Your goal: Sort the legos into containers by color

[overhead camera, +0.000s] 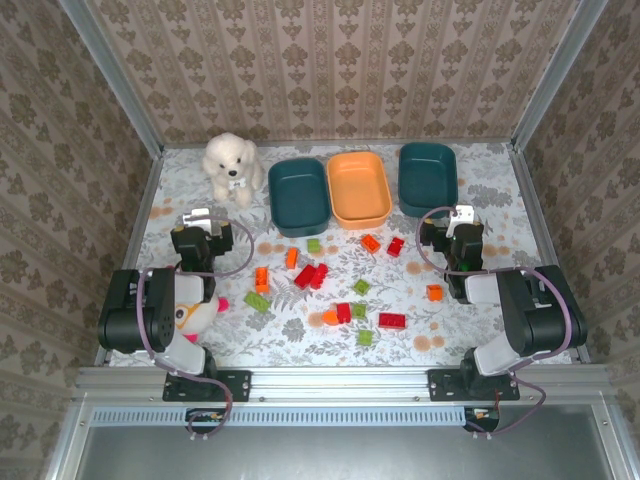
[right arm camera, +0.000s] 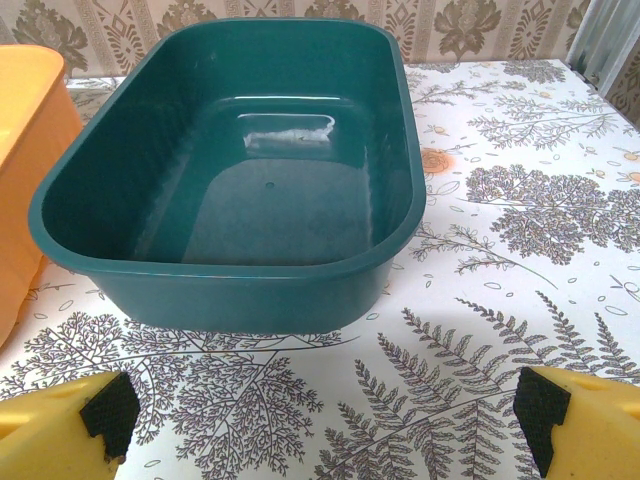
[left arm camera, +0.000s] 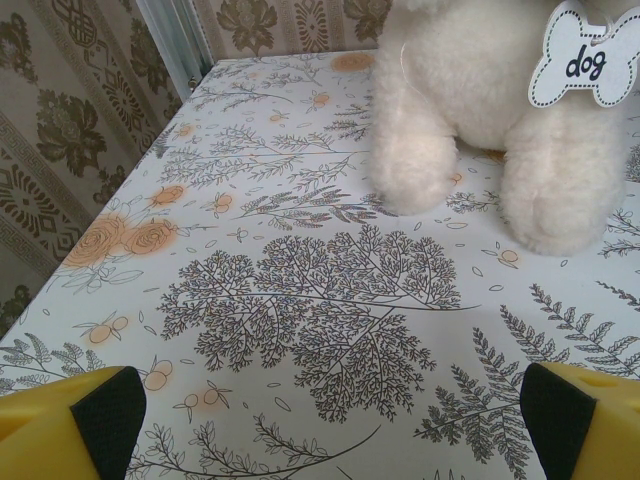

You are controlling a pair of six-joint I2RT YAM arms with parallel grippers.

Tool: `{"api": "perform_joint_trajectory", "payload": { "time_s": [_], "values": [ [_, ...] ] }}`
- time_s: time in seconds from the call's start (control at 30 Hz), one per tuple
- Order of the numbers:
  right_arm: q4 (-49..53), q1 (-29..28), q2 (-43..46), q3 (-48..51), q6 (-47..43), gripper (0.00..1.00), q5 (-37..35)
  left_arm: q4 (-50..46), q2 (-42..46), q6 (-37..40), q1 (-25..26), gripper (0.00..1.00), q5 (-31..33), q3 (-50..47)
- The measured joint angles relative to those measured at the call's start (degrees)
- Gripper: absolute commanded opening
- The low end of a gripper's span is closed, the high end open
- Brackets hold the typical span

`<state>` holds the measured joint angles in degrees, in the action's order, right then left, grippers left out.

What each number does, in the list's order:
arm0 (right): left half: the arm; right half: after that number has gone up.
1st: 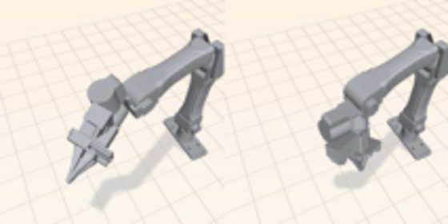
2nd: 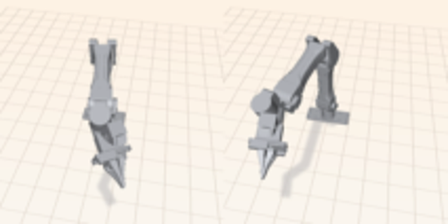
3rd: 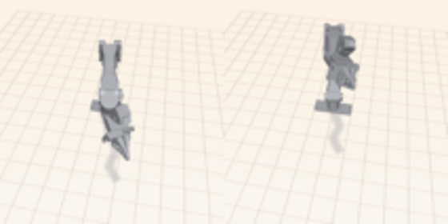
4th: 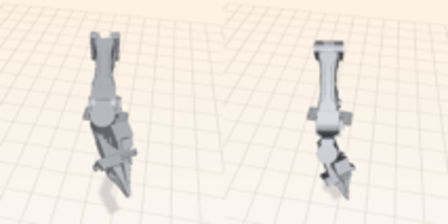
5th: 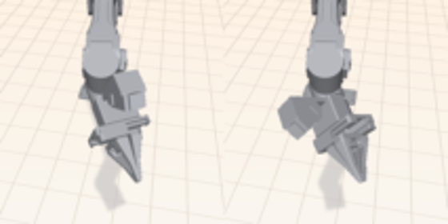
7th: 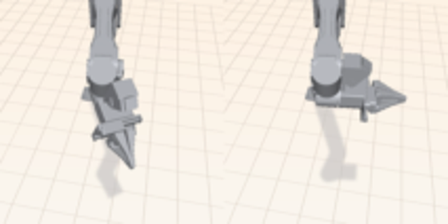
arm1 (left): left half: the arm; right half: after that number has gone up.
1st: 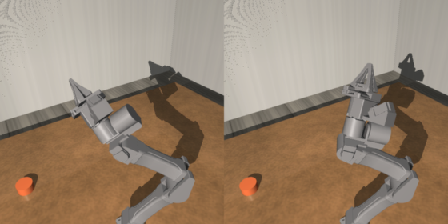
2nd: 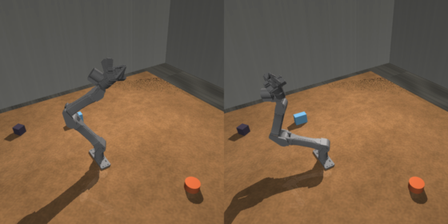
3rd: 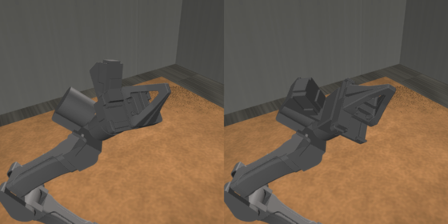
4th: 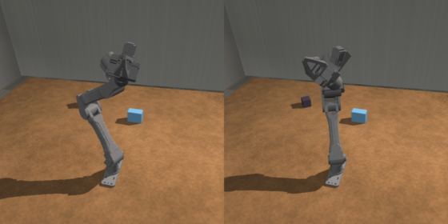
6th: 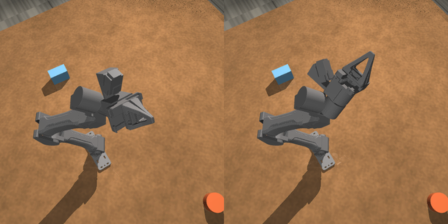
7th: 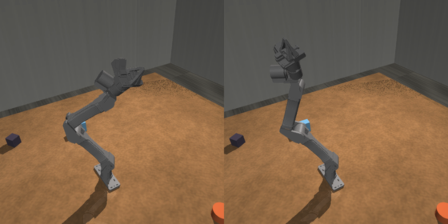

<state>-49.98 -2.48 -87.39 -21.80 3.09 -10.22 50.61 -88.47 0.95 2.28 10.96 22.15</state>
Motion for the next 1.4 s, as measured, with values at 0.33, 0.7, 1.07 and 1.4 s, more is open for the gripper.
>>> {"api": "perform_joint_trajectory", "payload": {
  "time_s": [0.33,0.7,1.07,1.4],
  "values": [
    [15.13,-1.81,9.2,-4.15,-0.15,1.0,-2.95,-6.51,11.19,3.32,9.31,1.0,8.7,-0.79],
    [74.07,-4.55,25.94,-48.87,26.29,0.92,-4.94,-49.96,38.32,-16.41,30.16,1.0,16.85,24.5],
    [108.13,-10.08,26.58,-36.94,41.99,0.76,2.32,-72.39,32.57,-31.21,37.38,1.0,0.39,26.08],
    [108.56,-12.09,12.46,-29.59,35.12,0.75,7.3,-73.64,29.24,-30.97,45.44,1.0,-7.06,26.03]
  ]
}}
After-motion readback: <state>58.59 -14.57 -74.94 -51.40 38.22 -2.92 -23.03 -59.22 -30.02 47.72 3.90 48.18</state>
